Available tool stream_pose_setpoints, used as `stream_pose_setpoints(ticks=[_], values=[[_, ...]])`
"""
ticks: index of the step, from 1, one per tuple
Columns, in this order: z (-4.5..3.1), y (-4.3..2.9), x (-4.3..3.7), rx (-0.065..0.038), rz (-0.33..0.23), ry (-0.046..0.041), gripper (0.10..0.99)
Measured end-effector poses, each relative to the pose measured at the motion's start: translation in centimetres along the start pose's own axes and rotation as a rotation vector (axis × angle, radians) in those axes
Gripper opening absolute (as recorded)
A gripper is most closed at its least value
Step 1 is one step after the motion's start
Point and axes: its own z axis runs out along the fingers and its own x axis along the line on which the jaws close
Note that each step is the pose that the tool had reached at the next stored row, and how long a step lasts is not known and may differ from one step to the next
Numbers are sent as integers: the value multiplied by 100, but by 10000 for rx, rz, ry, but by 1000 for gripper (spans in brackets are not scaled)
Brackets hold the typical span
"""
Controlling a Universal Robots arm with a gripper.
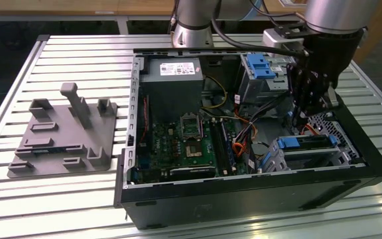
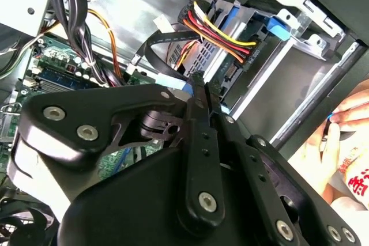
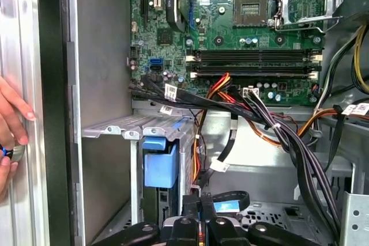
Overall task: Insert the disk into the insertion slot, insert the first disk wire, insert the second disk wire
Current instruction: 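Insert the second disk wire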
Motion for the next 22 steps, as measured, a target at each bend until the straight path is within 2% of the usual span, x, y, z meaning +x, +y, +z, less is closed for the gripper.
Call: stream_pose_setpoints(ticks=[8, 9, 10, 11, 16, 17, 18, 19, 22], values=[[4, 1, 20, 8, 5, -1, 141], [5, -12, 21, -20, 1, 6, 141], [7, -32, 21, -122, -15, 13, 141], [10, -54, 21, -277, -43, 28, 141], [21, -162, 19, -1133, -197, 103, 141], [23, -187, 19, -1265, -220, 103, 141], [26, -216, 19, -1371, -237, 102, 141], [30, -252, 19, -1434, -249, 101, 141], [41, -367, 19, -1535, -265, 96, 141]])
